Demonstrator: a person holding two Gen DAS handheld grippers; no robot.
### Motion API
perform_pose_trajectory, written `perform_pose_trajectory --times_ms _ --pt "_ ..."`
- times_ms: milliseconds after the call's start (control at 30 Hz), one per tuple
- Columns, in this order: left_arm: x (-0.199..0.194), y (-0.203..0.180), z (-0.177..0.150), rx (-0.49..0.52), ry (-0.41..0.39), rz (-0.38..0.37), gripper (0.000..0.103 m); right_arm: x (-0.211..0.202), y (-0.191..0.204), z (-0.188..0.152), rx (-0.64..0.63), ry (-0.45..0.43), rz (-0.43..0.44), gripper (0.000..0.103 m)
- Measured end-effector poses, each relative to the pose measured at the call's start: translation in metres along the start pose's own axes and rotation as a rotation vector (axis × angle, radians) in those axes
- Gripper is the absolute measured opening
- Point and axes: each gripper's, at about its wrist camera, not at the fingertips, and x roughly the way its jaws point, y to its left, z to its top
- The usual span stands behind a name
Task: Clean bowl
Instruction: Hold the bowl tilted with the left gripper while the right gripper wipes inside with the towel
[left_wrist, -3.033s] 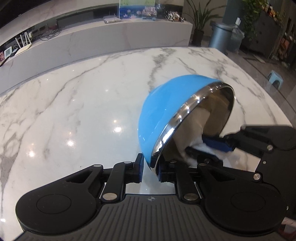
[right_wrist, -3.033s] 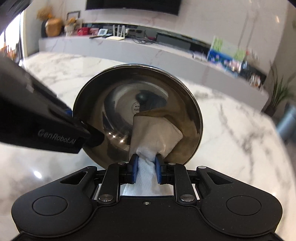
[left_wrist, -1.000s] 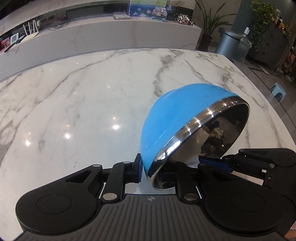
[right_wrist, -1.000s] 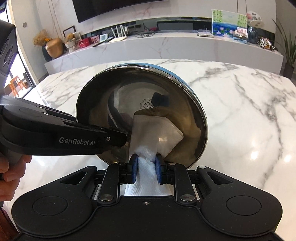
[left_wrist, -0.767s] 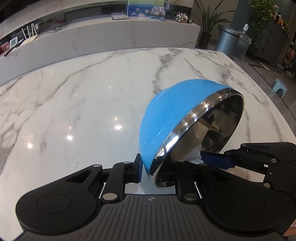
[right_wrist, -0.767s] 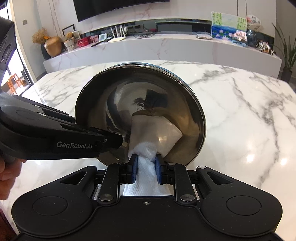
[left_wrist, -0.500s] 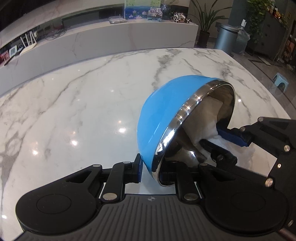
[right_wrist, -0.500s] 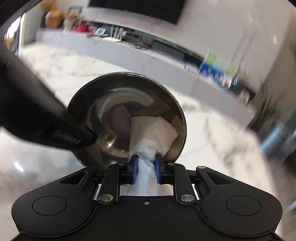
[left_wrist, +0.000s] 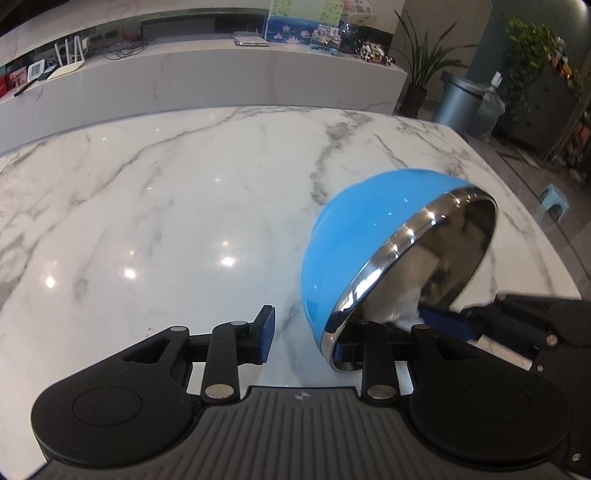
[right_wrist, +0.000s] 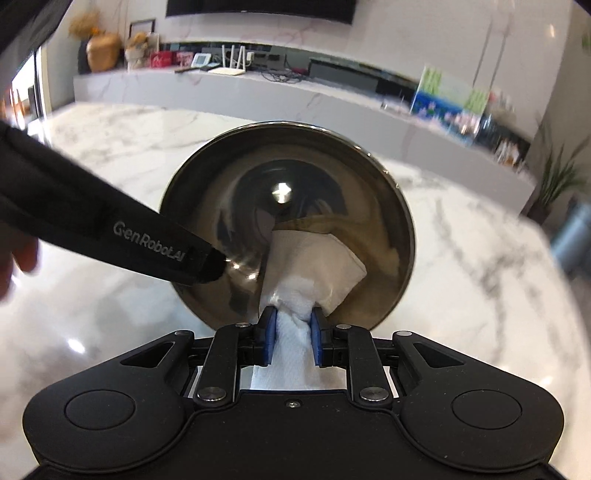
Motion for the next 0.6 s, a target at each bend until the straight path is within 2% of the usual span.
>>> perform_pose_trajectory --times_ms 133,200,267,300,600 --pt "0.001 -0.001 0.0 0.002 -0.007 -0.002 0.028 0.0 -0.015 0.002 0.118 0.032 0.106 0.018" --pt "0.002 -0.001 0.001 0.001 -0.006 -0.012 0.026 0.0 -0.017 0.002 0.133 0.035 0.121 0.018" --pt "0.002 -0.001 0.001 0.004 0.001 -0.023 0.015 -0.002 -0.014 0.003 0.121 0.033 0.115 0.018" --pt "0.002 -0.002 0.001 0.01 0.006 -0.025 0.014 -0.002 -0.013 0.004 0.11 0.031 0.109 0.018" --pt "0.003 -0.003 0.0 0.021 0.051 -0.02 0.014 -0.004 -0.001 0.006 0.019 0.022 0.042 0.017"
